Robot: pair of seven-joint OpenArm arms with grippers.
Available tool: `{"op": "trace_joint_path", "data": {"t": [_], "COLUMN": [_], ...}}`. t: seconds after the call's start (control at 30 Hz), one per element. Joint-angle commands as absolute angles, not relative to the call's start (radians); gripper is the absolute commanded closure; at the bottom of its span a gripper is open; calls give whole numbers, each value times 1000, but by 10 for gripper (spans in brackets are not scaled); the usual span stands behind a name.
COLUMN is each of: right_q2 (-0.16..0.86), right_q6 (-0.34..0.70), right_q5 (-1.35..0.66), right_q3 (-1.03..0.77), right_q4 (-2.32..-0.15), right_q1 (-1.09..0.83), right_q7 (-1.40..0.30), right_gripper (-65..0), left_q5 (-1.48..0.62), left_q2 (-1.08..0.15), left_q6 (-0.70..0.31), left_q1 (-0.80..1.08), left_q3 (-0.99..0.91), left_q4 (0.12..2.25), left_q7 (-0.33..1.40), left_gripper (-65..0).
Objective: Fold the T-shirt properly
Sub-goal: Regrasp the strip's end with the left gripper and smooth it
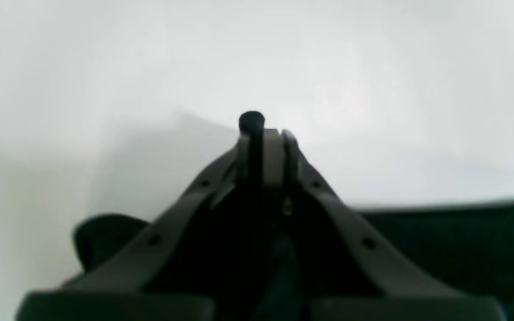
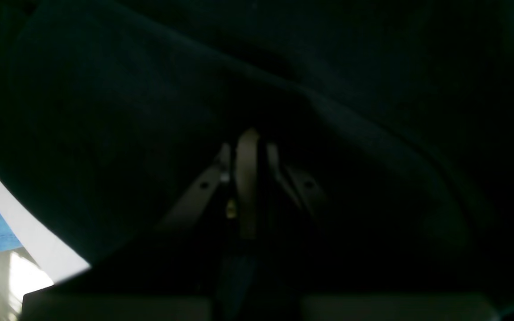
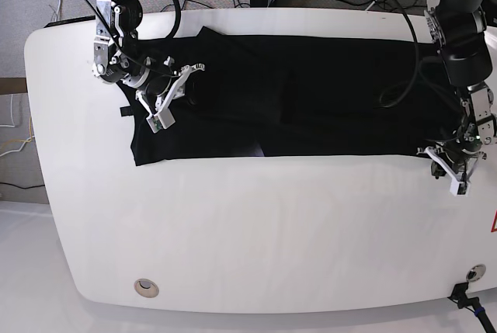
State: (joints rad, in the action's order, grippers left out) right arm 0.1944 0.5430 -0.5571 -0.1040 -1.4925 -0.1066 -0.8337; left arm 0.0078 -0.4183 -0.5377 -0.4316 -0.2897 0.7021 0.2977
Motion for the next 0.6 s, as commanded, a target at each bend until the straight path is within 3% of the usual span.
{"op": "trace_joint_path", "data": {"t": [0.0, 0.13, 0.27, 0.57], "right_q2": [205, 206, 200, 200], "right_q6": [530, 529, 530, 526], "right_q5": [-509, -507, -503, -503], "right_q3": [-105, -105, -160, -171], "right_q4": [-1492, -1492, -1491, -1491], "right_q1": [-113, -113, -113, -108], "right_q7": [-889, -889, -889, -891], "right_gripper": [-25, -25, -25, -25], "left_q5": [-2, -7, -7, -10], "left_q2": [-440, -463, -453, -410], "left_q6": [-541, -541, -541, -542], "left_q1": [-456, -435, -326, -73], "left_q3": [-297, -320, -432, -483], "left_q4": [728, 759, 958, 1334], "left_q7": [278, 277, 277, 278], "left_gripper": [0, 0, 0, 0]}}
